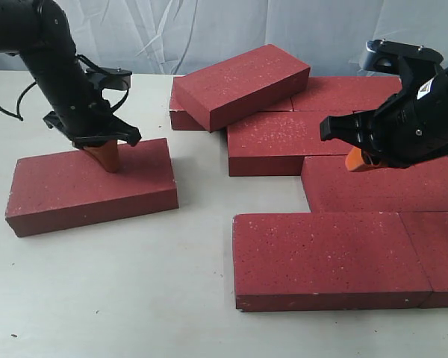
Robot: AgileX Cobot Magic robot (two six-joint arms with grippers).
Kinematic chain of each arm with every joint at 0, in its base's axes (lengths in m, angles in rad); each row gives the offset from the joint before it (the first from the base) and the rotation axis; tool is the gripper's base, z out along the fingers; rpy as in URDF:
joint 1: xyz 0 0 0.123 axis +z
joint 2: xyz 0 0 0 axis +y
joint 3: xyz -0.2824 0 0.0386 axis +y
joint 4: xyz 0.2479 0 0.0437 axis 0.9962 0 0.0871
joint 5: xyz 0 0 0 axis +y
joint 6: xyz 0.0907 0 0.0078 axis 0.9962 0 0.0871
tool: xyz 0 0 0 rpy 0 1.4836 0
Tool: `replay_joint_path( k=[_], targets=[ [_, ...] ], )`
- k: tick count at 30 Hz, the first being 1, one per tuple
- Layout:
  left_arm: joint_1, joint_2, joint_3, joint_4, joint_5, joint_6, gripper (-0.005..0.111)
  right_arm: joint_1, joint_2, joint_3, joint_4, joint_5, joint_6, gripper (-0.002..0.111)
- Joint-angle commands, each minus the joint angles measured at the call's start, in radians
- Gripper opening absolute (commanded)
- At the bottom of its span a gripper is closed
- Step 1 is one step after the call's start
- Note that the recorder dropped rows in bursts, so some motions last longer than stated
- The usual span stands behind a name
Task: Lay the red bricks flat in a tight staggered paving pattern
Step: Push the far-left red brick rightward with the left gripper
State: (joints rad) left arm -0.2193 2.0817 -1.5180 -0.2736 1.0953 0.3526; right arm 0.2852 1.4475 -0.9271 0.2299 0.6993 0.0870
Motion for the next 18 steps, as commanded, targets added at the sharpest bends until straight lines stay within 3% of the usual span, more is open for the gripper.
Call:
replay_joint_path(
  k=[1,14,17,18],
  targets=[
    [-0.023,-0.047,0.060,-0.017,0.014,0.016,0.000,-0.006,-0.008,-0.006,0.000,-0.006,-0.008,-0.001],
    [-0.106,-0.209,0.177,-0.053,-0.089,0.040,0.000,-0.006,-0.008,-0.006,0.004,-0.007,-0.007,-0.001],
    [-0.107,-0.286,0.177,0.039,-0.143,-0.130,0.000,-0.006,-0.008,-0.006,0.006,-0.007,-0.007,-0.001],
    [-0.107,-0.312,0.177,0.157,-0.149,-0.246,0.000,-0.006,-0.008,-0.006,0.006,-0.007,-0.007,-0.001]
  ],
)
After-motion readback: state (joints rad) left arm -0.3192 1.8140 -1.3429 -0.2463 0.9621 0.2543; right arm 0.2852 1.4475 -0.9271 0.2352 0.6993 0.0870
